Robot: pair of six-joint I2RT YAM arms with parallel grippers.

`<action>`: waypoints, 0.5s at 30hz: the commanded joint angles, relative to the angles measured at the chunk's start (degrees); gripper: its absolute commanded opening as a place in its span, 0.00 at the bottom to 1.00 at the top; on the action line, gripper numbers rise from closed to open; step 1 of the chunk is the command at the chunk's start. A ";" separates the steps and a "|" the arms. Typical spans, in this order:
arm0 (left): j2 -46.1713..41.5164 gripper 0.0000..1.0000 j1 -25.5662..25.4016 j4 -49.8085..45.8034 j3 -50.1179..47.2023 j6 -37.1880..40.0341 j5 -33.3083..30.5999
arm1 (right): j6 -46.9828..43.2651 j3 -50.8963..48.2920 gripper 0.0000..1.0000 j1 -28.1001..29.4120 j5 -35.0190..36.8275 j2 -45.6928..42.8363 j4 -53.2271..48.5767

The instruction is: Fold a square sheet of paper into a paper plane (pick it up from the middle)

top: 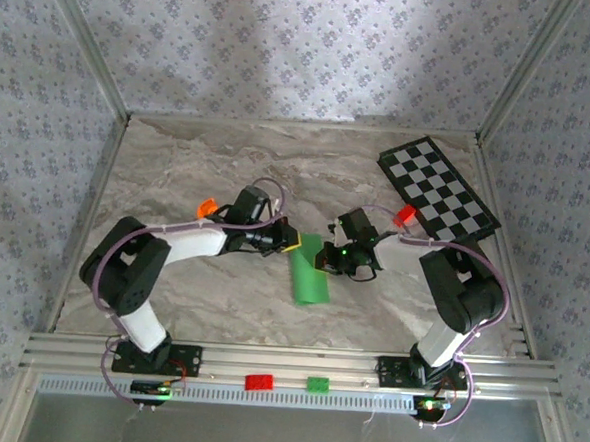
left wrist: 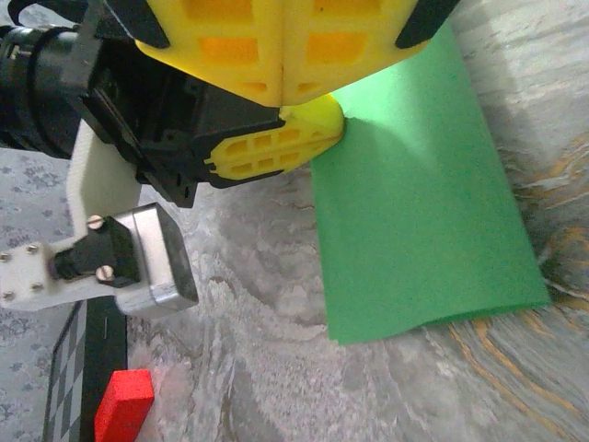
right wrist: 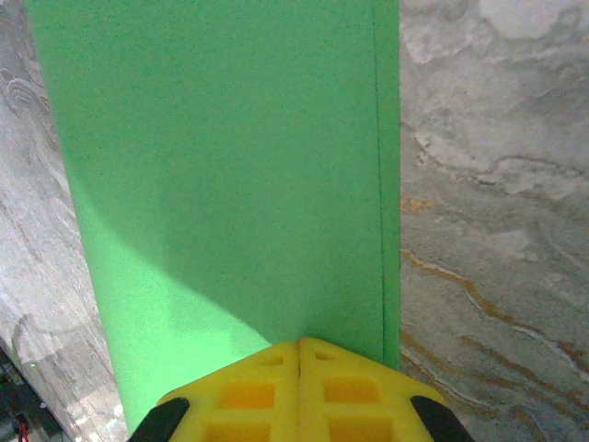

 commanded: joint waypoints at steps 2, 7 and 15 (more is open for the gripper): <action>3.71 0.00 -0.98 1.91 3.76 -0.54 4.82 | -0.85 -1.71 0.00 -0.44 5.28 1.56 -8.30; 5.20 0.00 -1.44 -2.32 4.91 2.10 3.43 | -0.85 -1.89 0.00 -0.45 5.58 1.30 -8.27; 6.65 0.00 -1.42 -10.66 6.49 7.66 0.63 | -0.80 -1.99 0.00 -0.51 5.68 1.30 -8.23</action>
